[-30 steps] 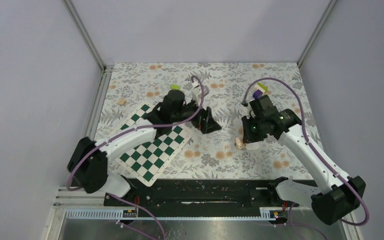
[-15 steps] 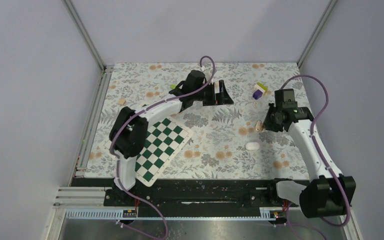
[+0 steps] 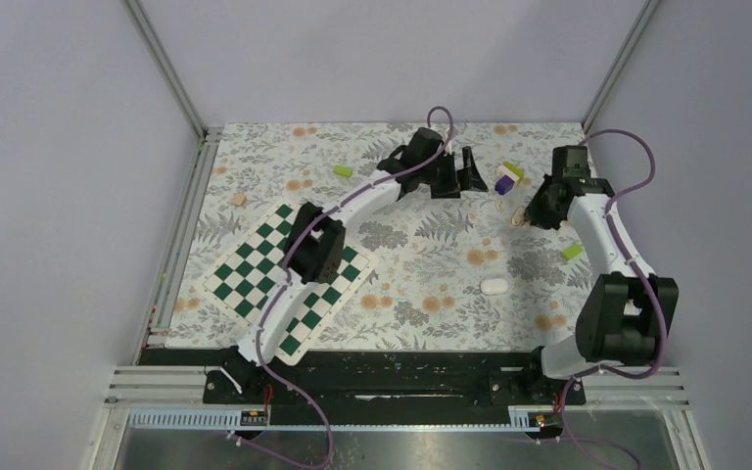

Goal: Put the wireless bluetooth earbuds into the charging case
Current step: Pick up the right earbud from the corner of the board.

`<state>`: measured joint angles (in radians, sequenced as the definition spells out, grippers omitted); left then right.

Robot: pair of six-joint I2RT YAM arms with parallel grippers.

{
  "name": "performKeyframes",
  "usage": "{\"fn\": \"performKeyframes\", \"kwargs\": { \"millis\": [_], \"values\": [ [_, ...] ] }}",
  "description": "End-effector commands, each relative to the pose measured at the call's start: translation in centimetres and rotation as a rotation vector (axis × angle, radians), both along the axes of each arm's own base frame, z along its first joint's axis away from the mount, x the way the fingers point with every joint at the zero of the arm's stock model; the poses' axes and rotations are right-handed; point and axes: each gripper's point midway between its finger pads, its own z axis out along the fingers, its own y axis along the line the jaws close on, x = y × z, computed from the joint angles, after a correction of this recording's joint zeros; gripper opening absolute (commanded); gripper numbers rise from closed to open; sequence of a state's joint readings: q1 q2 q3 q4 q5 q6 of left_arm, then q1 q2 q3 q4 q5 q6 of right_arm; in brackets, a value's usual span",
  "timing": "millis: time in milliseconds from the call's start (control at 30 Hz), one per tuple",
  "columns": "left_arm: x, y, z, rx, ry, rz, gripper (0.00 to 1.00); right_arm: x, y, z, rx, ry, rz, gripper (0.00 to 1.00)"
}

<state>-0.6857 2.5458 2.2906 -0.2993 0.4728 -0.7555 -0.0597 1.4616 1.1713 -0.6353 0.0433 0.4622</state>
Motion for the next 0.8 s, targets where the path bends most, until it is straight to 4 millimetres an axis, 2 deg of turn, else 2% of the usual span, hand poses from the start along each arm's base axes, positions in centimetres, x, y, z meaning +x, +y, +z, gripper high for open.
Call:
{"fn": "performKeyframes", "kwargs": {
  "millis": [0,167,300,400,500,567,767],
  "values": [
    [1.0,-3.2,2.1,-0.148,0.028,0.033,0.99,4.6,-1.2,1.5,-0.003,-0.091,-0.080,0.00],
    [1.9,-4.2,1.4,-0.219,0.077,0.085,0.96,8.2,-1.9,0.0,0.013,-0.094,-0.139,0.00],
    [1.4,-3.5,1.9,-0.217,0.073,0.073,0.91,10.4,-2.7,-1.7,0.008,-0.069,-0.176,0.00],
    [1.3,-1.4,1.8,-0.207,0.092,0.088,0.89,11.7,-3.5,-2.6,-0.011,-0.065,-0.199,0.00],
    [1.5,1.2,2.9,-0.199,0.089,0.101,0.89,12.7,-3.8,-3.8,-0.014,-0.043,-0.203,0.00],
    [1.4,3.0,4.8,-0.188,0.043,0.102,0.89,13.1,-4.0,-4.5,-0.018,-0.025,-0.207,0.00],
    [1.1,7.6,7.9,-0.163,-0.016,0.138,0.89,13.6,-4.1,-6.0,-0.020,0.019,-0.200,0.00]
  ]
}}
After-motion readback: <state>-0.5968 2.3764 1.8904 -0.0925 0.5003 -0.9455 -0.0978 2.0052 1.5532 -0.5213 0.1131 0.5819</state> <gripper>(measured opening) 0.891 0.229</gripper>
